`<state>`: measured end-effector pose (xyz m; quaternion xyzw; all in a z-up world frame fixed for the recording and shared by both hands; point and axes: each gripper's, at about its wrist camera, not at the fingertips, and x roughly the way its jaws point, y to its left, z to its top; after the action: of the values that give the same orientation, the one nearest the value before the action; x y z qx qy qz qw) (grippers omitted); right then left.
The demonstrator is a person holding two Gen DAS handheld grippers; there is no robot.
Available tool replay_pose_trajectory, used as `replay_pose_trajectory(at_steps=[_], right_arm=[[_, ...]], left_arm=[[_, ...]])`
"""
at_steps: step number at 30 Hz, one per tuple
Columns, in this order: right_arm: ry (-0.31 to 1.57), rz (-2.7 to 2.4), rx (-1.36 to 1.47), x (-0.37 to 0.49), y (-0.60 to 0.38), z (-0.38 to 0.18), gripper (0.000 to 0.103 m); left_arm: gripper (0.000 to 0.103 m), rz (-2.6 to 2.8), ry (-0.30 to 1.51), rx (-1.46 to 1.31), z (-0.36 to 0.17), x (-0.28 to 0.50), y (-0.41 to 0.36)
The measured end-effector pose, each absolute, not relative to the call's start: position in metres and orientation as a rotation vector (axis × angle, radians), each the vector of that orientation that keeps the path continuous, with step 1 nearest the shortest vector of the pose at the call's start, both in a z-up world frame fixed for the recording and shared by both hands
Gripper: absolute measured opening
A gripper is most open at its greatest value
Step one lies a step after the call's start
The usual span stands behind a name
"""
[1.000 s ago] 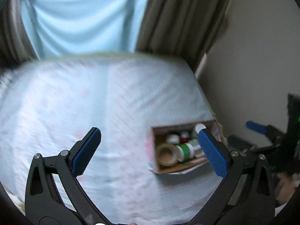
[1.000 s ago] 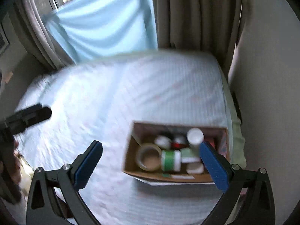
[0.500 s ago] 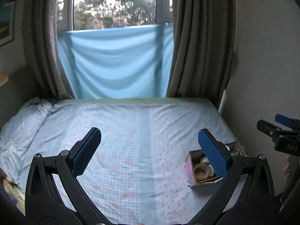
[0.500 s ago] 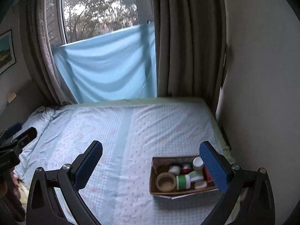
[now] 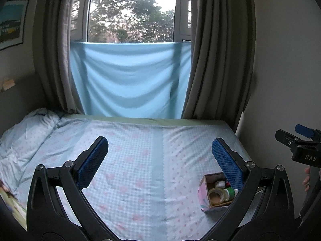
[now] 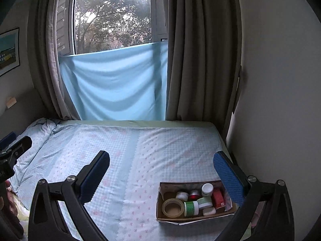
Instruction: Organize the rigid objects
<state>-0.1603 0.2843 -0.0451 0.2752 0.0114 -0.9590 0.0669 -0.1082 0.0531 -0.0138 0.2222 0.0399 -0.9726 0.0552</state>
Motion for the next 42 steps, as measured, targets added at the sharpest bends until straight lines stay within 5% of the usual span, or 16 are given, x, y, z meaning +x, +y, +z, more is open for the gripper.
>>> replay_pose_trajectory(at_steps=[42], right_arm=[[0.034, -2.897, 0.815, -0.167, 0.273, -0.044, 0.103]], left_arm=[[0.103, -2.938, 0.053, 0.651, -0.019, -0.113, 0.054]])
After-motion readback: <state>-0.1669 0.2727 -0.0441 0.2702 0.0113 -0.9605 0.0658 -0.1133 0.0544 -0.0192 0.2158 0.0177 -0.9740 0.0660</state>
